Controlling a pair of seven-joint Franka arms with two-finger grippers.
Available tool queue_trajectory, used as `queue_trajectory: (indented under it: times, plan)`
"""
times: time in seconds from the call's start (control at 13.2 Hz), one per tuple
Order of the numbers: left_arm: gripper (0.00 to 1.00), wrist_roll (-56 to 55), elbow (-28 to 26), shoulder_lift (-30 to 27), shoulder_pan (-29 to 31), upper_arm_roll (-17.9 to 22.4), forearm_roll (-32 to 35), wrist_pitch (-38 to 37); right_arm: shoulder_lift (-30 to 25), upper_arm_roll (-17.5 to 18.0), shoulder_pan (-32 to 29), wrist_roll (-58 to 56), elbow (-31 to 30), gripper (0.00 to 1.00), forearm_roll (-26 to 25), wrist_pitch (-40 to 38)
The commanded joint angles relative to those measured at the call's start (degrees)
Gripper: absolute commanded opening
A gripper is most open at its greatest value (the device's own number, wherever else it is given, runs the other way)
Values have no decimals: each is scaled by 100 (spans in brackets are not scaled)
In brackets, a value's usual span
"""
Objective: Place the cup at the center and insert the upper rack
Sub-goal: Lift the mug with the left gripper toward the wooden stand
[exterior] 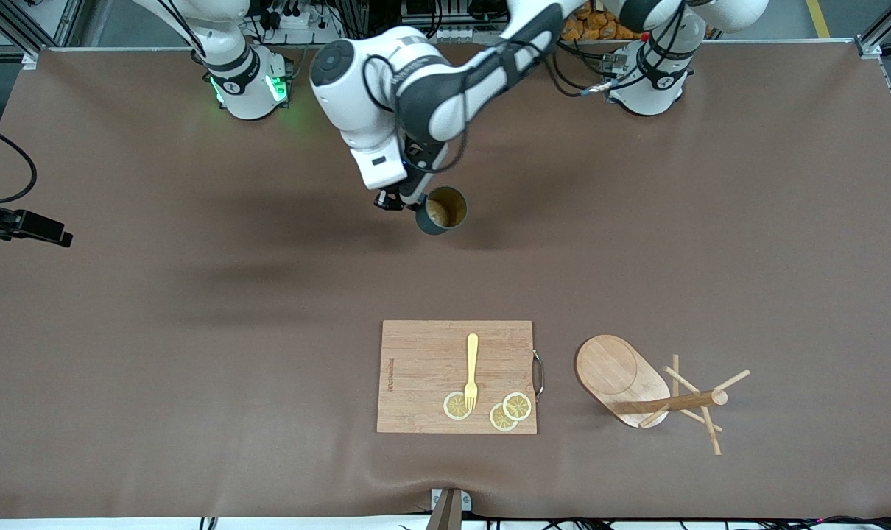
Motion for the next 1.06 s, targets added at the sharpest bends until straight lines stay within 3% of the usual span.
queue_trajectory:
  times: [0.0, 0.38, 0.99]
  plan:
    - [0, 741, -393, -554, 575, -56, -455, 161, -4, 72, -46, 67, 52, 100, 16, -13]
    - [0, 2288, -559, -1117, 1840, -65, -1631, 222, -21, 72, -46, 85, 70, 100, 34, -13]
    - [0, 4696, -569, -1241, 3722, -65, -4636, 222, -74, 28, 191, 58, 167, 100, -54, -13]
